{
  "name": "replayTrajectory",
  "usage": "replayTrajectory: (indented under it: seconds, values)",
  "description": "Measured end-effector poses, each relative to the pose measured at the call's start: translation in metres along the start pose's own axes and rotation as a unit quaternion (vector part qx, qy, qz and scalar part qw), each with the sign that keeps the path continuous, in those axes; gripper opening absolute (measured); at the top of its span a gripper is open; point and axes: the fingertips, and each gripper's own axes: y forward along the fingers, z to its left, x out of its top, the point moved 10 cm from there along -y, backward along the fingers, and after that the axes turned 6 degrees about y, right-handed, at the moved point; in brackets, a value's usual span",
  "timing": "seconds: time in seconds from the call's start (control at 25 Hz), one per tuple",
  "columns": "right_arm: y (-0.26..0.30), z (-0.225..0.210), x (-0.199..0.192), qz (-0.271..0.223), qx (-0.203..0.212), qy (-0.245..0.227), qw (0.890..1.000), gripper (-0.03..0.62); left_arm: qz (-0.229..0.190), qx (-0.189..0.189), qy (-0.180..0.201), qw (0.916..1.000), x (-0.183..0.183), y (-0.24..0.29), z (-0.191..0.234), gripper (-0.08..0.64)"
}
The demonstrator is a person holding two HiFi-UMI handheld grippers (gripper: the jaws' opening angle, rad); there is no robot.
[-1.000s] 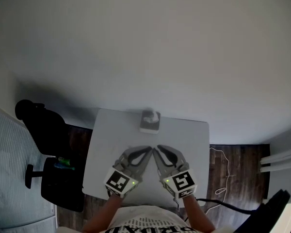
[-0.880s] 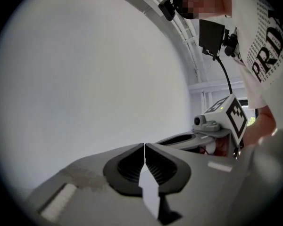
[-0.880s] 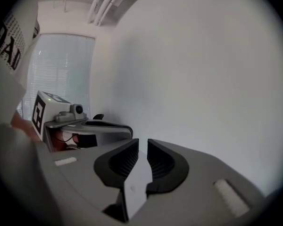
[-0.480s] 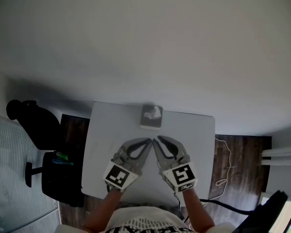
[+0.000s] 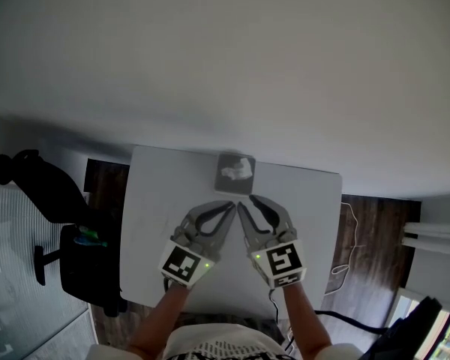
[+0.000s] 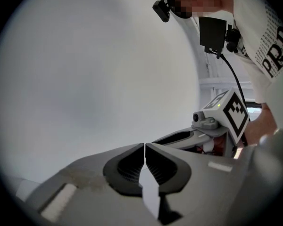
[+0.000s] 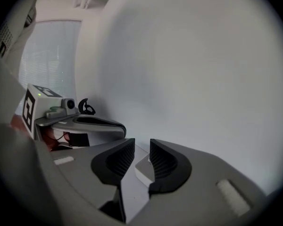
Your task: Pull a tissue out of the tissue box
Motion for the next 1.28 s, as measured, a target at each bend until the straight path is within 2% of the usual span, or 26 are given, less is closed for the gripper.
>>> replayTrajectory:
  seconds: [0.32,0.56,0.84,1.28]
  values:
    - [0.043,-0.026,-0.021,0.049,-0.037,-0.014,0.998,0.112,0.009,0.009,-0.01,0.9999,-0.028,0.023,0.027,-0.002]
    - [0.07,-0.041,-0.035,0.066,-0.053,-0.01,0.996,0.143,0.011,0.014,-0.017,0.9997,-0.044,0.031,0.037,-0.002]
    - [0.095,-0.054,-0.052,0.083,-0.068,0.002,0.994,0.144,0.02,0.022,-0.027,0.9992,-0.063,0.037,0.05,-0.002]
    - [0.12,-0.067,-0.066,0.102,-0.093,0.009,0.99,0.147,0.021,0.027,-0.036,0.9988,-0.073,0.04,0.053,-0.002]
